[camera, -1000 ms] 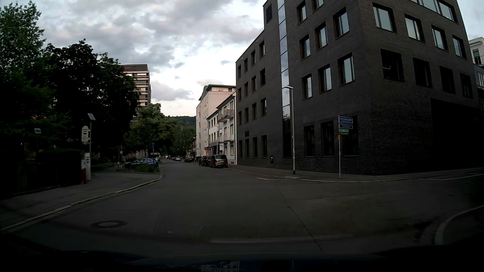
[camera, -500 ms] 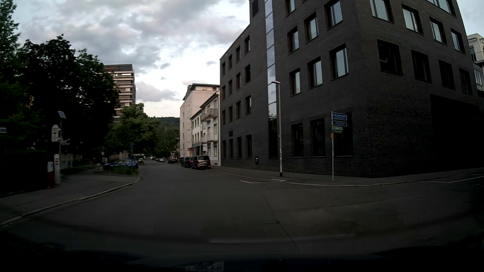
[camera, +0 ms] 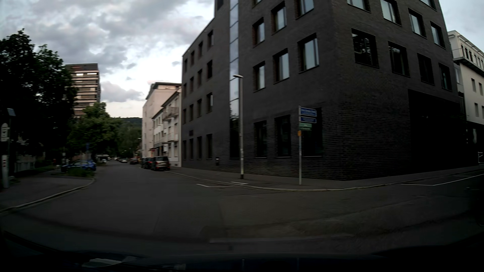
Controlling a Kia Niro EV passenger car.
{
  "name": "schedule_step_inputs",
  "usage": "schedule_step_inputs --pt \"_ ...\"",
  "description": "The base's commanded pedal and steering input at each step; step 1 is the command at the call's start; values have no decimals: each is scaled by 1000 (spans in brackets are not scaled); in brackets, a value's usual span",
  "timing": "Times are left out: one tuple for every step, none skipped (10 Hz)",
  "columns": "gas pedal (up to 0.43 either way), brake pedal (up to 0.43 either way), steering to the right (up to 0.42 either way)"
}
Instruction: Follow the waypoints while adhering to traffic rules and regulations
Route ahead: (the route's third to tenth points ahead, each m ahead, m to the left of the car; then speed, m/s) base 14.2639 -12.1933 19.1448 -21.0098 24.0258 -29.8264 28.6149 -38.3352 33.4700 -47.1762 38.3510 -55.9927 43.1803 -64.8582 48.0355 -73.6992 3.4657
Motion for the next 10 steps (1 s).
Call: schedule_step_inputs --pt "98 0 443" --pt "98 0 484" --pt "98 0 516" --pt "98 0 555" --pt "98 0 576" --pt "98 0 578" --pt "98 0 576" --pt "98 0 576" --pt "98 0 574" --pt "98 0 568"
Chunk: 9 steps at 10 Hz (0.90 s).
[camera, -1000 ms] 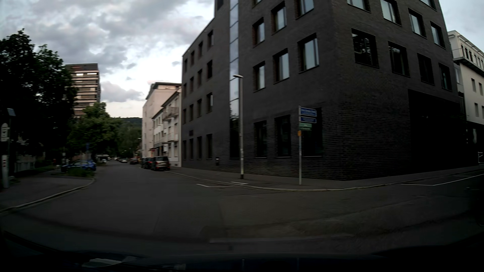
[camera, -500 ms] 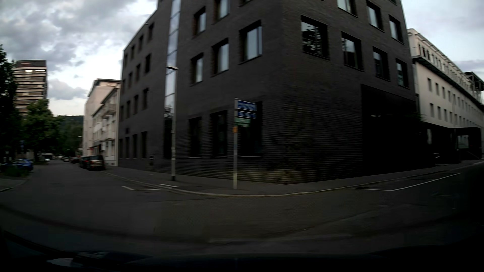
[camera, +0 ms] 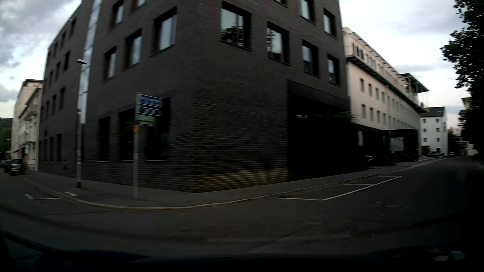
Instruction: Follow the waypoints while adhering to traffic rules and regulations
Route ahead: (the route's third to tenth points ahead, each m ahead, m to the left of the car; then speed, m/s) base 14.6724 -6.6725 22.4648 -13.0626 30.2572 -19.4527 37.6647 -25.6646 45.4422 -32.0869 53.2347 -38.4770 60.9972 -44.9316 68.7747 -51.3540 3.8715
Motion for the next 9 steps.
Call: schedule_step_inputs --pt "98 0 559" --pt "110 0 551" --pt "110 0 544" --pt "110 0 531" --pt "110 0 516" --pt "110 0 490" --pt "157 0 462" --pt "157 0 433" --pt "157 0 395"
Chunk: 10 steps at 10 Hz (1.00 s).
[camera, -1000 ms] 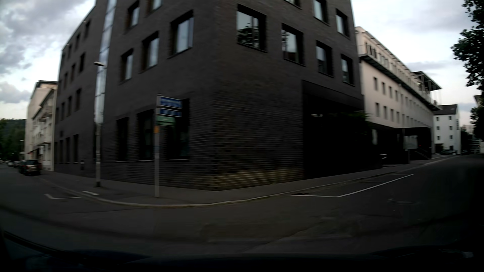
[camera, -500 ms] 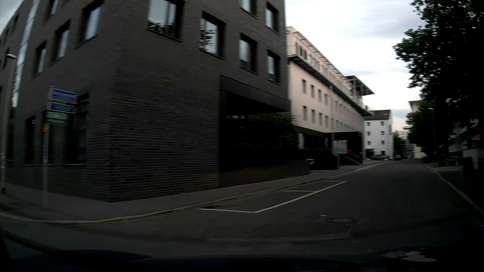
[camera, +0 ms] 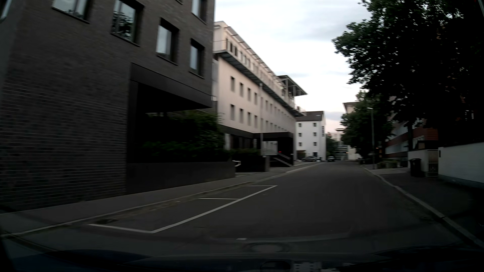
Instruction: Follow the waypoints while adhering to traffic rules and regulations
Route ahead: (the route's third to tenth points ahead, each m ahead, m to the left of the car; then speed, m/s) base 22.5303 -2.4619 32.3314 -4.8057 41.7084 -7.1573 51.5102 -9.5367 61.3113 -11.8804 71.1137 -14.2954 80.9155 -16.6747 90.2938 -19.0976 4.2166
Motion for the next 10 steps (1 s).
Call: schedule_step_inputs --pt "157 0 355" --pt "157 0 319" --pt "157 0 291" --pt "157 0 275" --pt "157 0 252" --pt "157 0 220" --pt "157 0 197" --pt "157 0 166" --pt "157 0 138" --pt "157 0 126"
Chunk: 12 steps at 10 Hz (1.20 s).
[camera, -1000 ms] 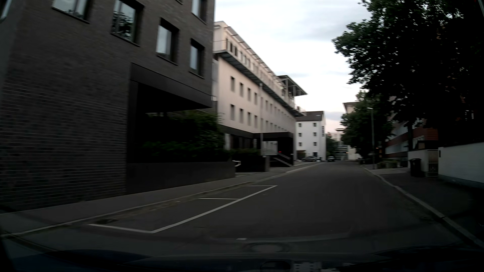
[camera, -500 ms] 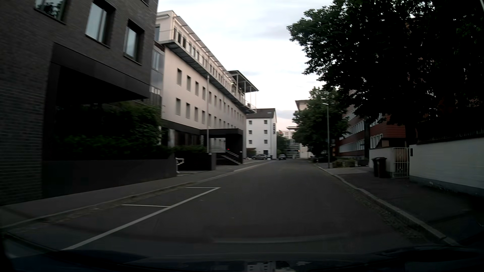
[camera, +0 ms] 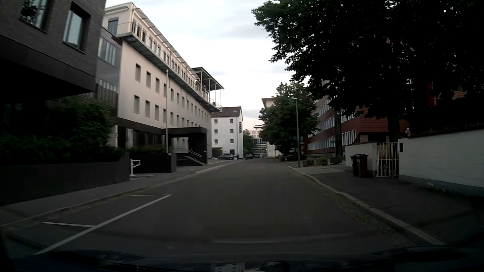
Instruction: Follow the waypoints while adhering to traffic rules and regulations
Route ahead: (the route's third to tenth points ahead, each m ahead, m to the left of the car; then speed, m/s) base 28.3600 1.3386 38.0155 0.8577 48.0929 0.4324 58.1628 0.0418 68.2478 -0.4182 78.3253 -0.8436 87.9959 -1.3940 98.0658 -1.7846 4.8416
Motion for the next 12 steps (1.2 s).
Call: schedule_step_inputs --pt "157 0 115" --pt "189 0 102" --pt "189 0 78" --pt "189 0 53" --pt "189 0 43" --pt "189 0 43" --pt "189 0 33" --pt "189 0 22" --pt "189 0 17" --pt "189 0 10" --pt "189 0 8" --pt "189 0 6"
